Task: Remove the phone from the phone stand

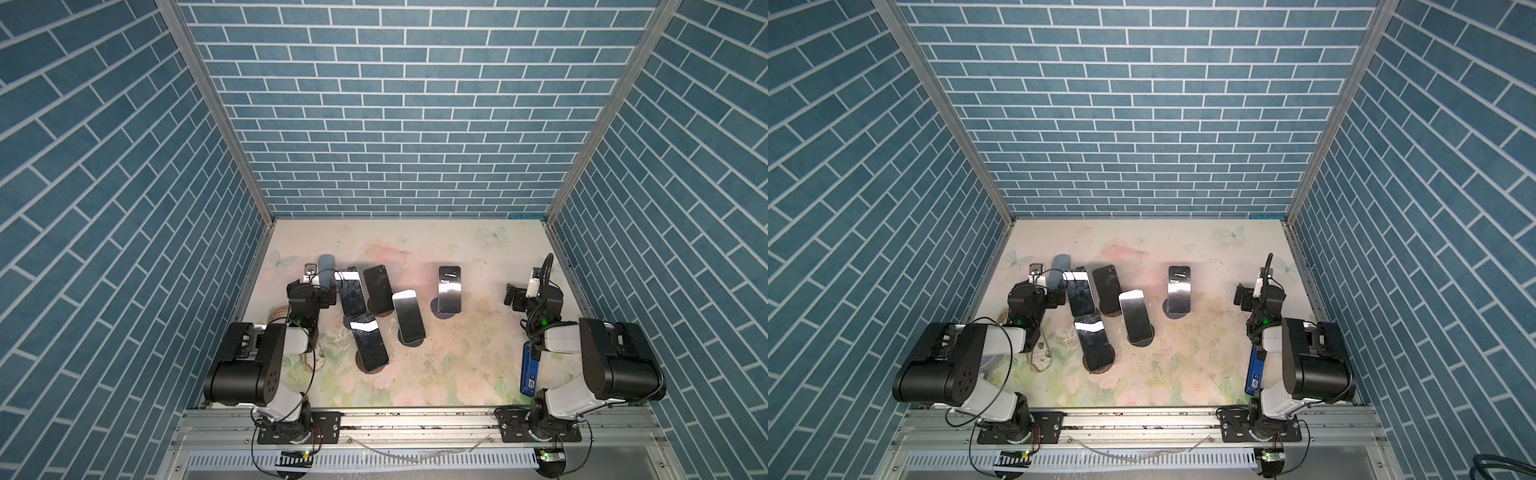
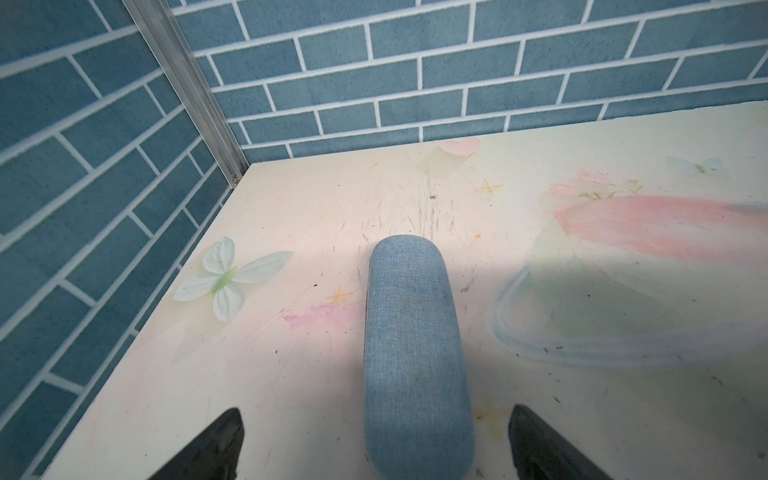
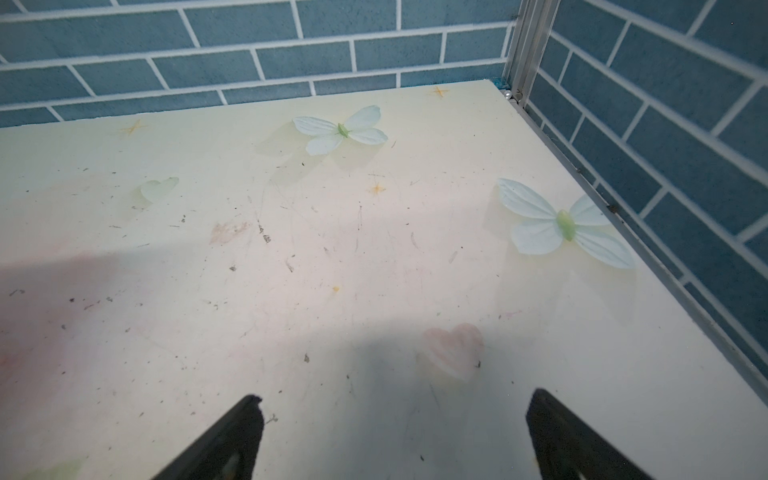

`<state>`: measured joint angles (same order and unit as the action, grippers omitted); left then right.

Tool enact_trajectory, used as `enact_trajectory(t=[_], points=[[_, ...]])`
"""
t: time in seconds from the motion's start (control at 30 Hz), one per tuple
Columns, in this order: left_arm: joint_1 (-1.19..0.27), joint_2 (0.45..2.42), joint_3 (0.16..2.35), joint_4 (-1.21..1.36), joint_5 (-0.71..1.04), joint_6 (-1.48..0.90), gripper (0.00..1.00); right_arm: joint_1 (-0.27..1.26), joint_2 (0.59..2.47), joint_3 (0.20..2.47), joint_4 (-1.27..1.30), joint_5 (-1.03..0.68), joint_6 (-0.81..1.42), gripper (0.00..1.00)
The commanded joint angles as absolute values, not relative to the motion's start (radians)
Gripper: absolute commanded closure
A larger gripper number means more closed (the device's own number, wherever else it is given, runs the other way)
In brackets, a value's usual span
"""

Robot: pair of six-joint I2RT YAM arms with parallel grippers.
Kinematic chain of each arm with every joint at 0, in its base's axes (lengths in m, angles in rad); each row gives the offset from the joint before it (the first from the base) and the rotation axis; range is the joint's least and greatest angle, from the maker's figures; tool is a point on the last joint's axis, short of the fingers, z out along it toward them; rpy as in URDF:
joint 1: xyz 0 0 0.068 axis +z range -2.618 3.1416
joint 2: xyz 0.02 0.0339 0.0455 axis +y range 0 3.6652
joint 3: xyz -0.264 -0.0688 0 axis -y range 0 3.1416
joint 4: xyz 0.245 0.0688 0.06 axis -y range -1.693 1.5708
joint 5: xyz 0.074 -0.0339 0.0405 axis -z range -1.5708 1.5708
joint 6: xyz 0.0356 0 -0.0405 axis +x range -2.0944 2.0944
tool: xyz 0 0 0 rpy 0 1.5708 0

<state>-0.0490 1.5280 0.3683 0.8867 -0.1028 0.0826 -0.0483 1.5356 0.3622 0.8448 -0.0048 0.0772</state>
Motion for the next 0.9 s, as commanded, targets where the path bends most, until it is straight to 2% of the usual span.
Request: enact_trajectory(t=[0.0,0.4,0.67,0.87], points=[[-0.05,1.533,0.382,0.882,-0.096,0.087,0.0,-0.052,1.542,0.397,0.858,-0.016,0.043,0.01],[-0.049,1.53,0.375,0.893,-0.102,0.085,0.0,-0.051,1.526,0.399,0.849,-0.023,0.037,0.01],[-0.05,1.336,0.31,0.856,-0.233,0.04,0.0,-0.045,1.271,0.491,0.482,0.062,0.115,0.01],[-0.051,1.16,0.38,0.575,-0.349,-0.047,0.0,-0.015,1.182,0.609,0.203,0.078,0.293,0.01]])
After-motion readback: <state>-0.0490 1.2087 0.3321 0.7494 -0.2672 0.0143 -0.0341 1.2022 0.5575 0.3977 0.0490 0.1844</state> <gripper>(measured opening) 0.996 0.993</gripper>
